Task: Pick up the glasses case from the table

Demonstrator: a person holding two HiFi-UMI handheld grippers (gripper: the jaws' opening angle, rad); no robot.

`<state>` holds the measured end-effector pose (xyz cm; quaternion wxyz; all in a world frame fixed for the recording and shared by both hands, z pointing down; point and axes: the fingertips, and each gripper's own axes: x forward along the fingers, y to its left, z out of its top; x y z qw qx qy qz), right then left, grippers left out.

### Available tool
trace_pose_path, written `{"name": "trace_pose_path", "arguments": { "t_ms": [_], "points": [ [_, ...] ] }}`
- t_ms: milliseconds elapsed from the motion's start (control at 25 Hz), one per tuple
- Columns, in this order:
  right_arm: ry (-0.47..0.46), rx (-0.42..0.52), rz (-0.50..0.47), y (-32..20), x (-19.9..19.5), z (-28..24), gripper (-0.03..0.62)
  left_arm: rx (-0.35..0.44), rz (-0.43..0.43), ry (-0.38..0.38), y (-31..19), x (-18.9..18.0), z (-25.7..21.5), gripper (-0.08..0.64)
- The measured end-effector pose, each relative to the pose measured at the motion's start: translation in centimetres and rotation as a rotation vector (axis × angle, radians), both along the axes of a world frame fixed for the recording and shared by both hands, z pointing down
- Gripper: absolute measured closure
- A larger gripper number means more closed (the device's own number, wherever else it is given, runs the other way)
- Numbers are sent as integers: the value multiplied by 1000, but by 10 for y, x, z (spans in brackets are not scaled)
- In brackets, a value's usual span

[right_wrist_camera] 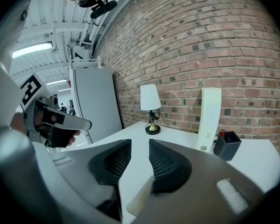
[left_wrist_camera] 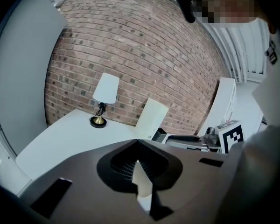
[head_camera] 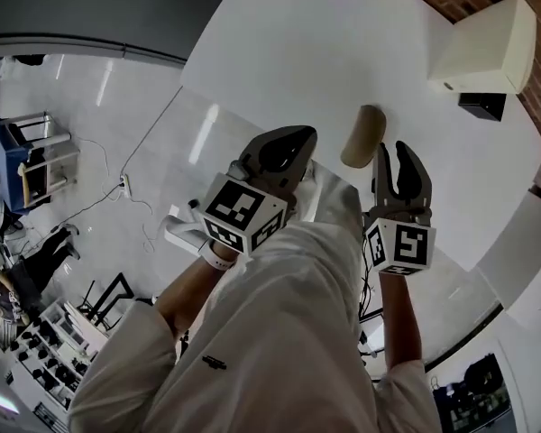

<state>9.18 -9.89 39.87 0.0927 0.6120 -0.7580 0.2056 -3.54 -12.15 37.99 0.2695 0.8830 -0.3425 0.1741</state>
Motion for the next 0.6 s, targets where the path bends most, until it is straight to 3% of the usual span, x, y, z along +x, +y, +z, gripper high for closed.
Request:
{"name": "trace_pose_path", "arguments": {
  "t_ms": [160,600],
  "points": [
    [-141,-84,95,-2,5,33,448,-42,14,-17,5,4,25,554],
    [-120,-237,182,2,1,105,321,-105,9,-38,12,2,81,552]
  ]
}}
